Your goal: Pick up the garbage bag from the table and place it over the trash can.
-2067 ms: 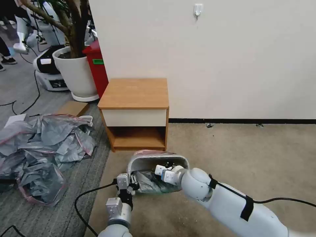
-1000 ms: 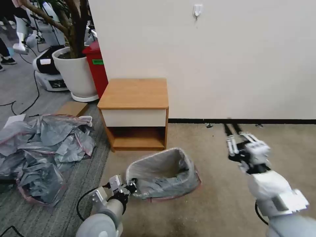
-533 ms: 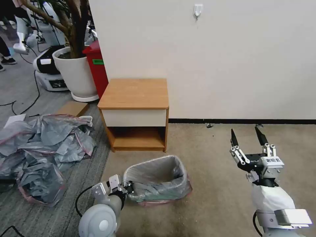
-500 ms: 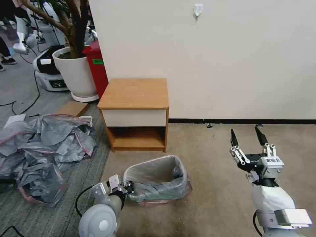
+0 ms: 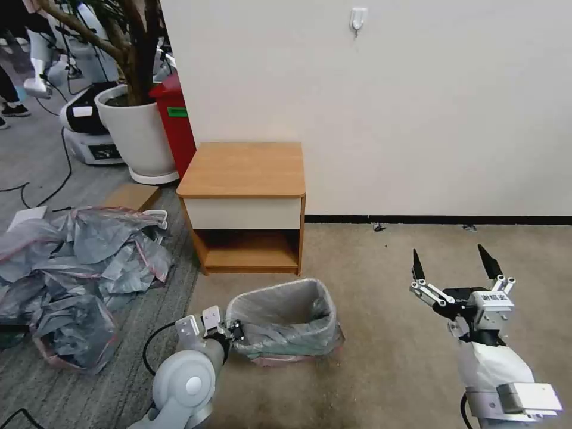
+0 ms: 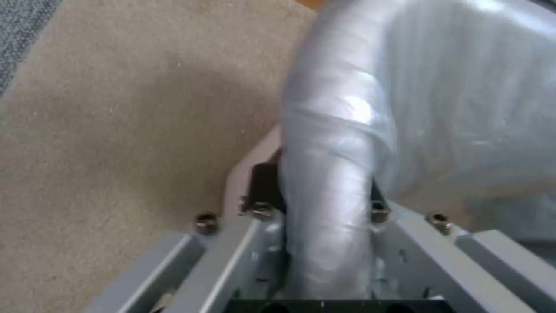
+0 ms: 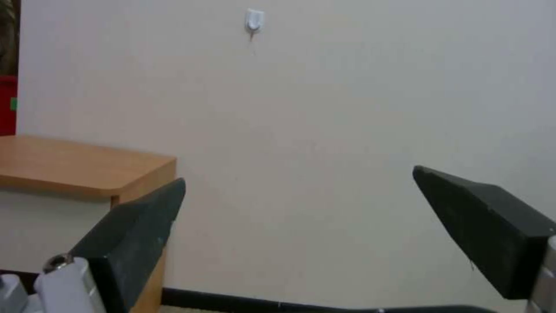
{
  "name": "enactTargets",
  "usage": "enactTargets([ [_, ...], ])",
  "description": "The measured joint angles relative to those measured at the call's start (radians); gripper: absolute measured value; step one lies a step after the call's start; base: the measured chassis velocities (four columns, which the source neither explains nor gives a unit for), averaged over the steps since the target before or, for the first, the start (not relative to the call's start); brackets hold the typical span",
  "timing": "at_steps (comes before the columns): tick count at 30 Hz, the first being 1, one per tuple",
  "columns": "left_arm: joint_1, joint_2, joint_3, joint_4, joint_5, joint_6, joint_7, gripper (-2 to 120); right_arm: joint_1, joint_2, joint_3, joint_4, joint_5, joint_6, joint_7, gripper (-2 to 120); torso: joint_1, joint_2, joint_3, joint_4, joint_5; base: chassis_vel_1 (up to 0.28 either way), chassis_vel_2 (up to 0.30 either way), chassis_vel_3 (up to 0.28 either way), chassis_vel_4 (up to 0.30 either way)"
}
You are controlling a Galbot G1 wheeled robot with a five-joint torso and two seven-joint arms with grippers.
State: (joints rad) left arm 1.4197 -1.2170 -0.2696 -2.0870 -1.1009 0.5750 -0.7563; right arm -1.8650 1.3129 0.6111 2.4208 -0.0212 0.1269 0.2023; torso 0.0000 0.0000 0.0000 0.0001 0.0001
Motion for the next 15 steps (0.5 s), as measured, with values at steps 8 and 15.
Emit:
enactTargets([
  [8, 0.016, 0.006, -0.008, -0.026, -0.001, -0.004, 0.006, 46, -0.003, -0.002, 0.001, 0.004, 0.002, -0.003, -0.001, 100, 0.0, 0.0, 0.0, -0.0001, -0.0001, 0.0, 0.0, 0.0, 0.0],
  [15, 0.056, 0.022, -0.036, -0.068, 0.037, -0.014, 0.047, 70, -0.009, 0.001, 0.001, 0.009, 0.009, -0.004, -0.002, 100, 0.0, 0.0, 0.0, -0.0001, -0.0001, 0.0, 0.0, 0.0, 0.0],
])
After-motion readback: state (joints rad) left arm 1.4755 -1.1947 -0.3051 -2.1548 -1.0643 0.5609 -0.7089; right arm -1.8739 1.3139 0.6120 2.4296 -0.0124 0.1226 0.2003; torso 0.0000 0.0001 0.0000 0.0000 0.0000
